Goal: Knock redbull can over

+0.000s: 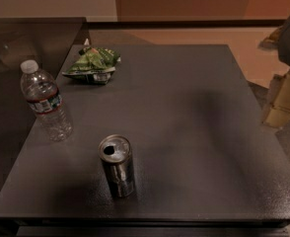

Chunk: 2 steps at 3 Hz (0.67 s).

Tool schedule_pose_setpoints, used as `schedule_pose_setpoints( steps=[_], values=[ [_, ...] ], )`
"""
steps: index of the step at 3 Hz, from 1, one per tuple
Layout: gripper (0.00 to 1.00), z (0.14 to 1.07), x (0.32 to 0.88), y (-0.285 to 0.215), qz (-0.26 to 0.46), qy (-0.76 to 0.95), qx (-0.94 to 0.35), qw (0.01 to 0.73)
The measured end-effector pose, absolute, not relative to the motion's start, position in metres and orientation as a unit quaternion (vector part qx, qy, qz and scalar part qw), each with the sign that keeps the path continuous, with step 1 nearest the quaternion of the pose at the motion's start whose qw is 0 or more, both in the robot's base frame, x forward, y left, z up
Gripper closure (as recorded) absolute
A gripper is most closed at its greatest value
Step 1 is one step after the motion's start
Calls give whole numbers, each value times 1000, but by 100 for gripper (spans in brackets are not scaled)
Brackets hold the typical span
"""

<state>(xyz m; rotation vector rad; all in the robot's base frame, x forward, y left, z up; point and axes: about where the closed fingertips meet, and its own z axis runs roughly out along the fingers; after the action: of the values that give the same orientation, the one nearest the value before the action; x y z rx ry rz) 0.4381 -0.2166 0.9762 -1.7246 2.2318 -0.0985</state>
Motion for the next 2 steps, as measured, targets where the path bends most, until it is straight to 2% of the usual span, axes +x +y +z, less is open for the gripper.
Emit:
schedule_pose_setpoints(
  steps=[1, 2],
  values=[
    [0, 976, 438, -217, -34, 781, -603, 159],
    [0, 975, 438, -206, -1, 777, -604, 175]
  ],
)
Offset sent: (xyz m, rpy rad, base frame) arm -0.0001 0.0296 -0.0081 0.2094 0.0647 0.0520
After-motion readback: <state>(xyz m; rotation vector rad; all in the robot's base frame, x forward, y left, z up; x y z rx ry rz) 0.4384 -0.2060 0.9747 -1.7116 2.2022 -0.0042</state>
